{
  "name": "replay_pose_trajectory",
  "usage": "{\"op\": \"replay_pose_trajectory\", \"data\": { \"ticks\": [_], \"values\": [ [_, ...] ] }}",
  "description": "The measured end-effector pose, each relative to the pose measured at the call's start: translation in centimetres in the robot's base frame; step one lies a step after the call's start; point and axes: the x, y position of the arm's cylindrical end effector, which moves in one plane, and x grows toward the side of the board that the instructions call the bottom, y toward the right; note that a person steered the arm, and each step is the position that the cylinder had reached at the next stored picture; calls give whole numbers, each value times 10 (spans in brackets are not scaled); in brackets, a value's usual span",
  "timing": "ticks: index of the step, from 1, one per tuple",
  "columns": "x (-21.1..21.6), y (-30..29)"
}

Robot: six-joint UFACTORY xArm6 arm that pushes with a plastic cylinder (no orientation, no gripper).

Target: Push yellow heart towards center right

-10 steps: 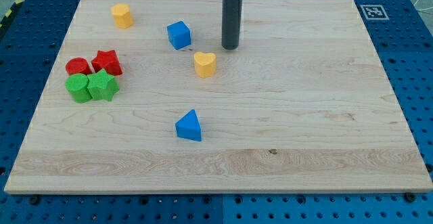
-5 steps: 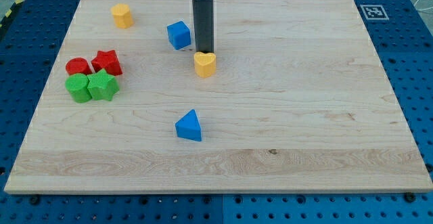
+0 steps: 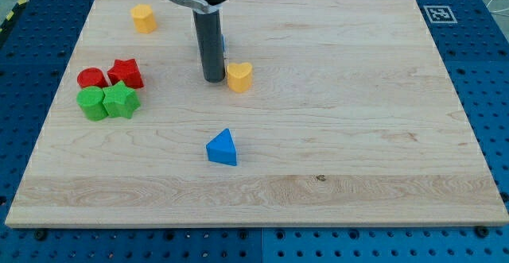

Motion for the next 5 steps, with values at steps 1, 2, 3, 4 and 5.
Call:
{"op": "replay_pose_trajectory", "data": {
  "ticks": [1,2,3,4,5],
  "values": [
    [1,21],
    [1,50],
    [1,81],
    [1,111],
    [1,139]
  ]
}}
